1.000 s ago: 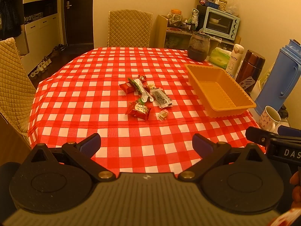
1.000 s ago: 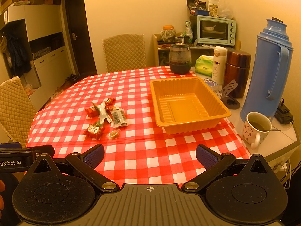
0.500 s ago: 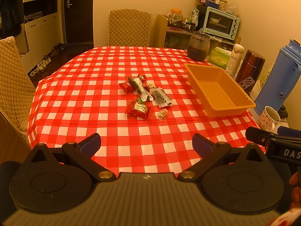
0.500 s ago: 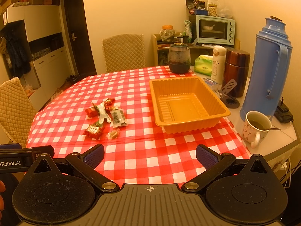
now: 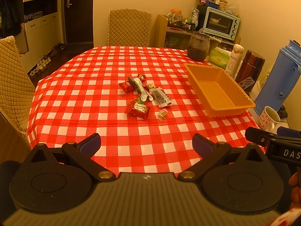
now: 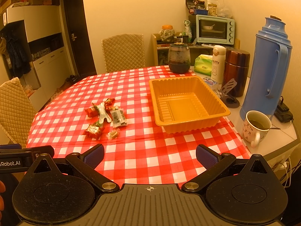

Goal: Organize snacks

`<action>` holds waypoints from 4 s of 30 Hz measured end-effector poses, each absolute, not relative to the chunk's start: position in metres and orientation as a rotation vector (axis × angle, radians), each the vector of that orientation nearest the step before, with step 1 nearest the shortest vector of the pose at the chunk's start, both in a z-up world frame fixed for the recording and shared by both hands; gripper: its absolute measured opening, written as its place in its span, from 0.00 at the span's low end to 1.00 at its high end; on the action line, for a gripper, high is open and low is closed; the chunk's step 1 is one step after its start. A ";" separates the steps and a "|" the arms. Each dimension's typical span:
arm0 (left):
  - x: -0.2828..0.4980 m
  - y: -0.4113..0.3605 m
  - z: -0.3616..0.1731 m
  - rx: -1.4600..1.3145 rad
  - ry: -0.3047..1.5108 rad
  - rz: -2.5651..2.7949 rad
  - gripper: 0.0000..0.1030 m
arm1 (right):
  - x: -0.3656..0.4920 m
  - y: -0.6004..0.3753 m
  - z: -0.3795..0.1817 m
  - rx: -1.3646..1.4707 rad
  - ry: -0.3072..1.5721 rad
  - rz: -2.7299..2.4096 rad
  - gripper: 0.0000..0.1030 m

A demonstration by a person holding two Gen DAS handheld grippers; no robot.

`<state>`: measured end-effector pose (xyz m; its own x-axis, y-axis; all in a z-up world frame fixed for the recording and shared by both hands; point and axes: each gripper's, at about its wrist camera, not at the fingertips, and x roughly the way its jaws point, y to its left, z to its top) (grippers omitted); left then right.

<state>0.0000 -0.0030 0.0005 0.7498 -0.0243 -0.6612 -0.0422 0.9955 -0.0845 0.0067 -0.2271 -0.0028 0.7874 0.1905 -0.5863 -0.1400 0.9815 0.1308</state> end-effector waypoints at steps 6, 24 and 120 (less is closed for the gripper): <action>0.000 -0.003 0.000 -0.097 0.723 0.009 1.00 | 0.007 -0.227 -0.003 0.082 0.639 0.178 1.00; 0.000 -0.003 0.001 -0.101 0.724 0.010 1.00 | 0.007 -0.227 -0.004 0.086 0.641 0.178 1.00; 0.206 0.082 -0.136 -0.250 0.717 -0.115 0.21 | 0.192 -0.091 -0.154 -0.085 0.701 0.366 0.37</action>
